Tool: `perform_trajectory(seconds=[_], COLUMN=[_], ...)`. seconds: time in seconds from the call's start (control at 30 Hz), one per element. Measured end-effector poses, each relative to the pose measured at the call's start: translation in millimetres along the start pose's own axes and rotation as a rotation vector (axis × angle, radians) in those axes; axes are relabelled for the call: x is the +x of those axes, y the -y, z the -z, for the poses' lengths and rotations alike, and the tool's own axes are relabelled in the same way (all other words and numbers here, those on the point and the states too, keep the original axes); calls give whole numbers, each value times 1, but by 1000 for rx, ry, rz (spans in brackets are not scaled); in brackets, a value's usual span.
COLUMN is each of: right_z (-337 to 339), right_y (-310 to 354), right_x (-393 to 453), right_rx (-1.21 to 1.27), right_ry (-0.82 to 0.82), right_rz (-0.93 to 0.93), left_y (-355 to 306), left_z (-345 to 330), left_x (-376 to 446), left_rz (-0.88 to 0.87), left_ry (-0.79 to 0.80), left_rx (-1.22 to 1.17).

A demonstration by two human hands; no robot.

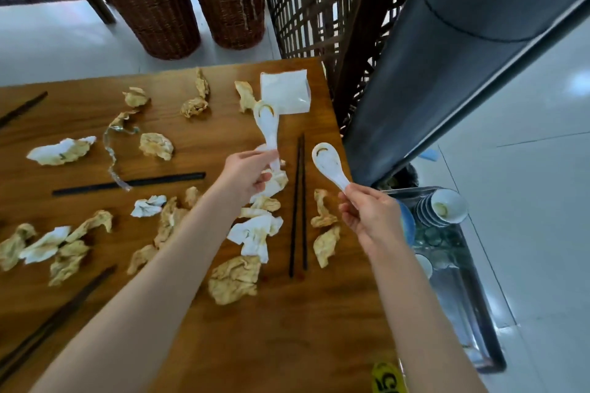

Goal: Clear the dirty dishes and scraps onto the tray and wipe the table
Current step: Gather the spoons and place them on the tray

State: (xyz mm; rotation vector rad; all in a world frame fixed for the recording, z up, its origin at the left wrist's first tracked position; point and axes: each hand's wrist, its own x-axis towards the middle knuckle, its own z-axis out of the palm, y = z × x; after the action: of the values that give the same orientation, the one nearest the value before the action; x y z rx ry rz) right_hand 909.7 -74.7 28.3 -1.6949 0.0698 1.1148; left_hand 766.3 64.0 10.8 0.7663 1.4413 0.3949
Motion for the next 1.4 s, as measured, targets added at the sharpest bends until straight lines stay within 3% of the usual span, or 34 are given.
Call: perform_trajectory(seconds=[0.27, 0.5, 0.7, 1.0, 1.4], right_z=[108, 231, 298, 342, 350], right_y=[-9, -19, -38, -102, -210], right_x=[-15, -5, 27, 86, 128], right_rx=[146, 31, -51, -117, -341], right_ry=[-43, -1, -41, -95, -113], right_rz=[16, 0, -73, -174, -255], left_y=[68, 140, 203, 293, 425], left_z=[-82, -179, -248, -273, -268], left_x=[-80, -146, -159, -128, -68], left_rz=[21, 44, 69, 130, 353], left_ry=[85, 65, -20, -72, -80], left_rx=[10, -74, -80, 18, 208])
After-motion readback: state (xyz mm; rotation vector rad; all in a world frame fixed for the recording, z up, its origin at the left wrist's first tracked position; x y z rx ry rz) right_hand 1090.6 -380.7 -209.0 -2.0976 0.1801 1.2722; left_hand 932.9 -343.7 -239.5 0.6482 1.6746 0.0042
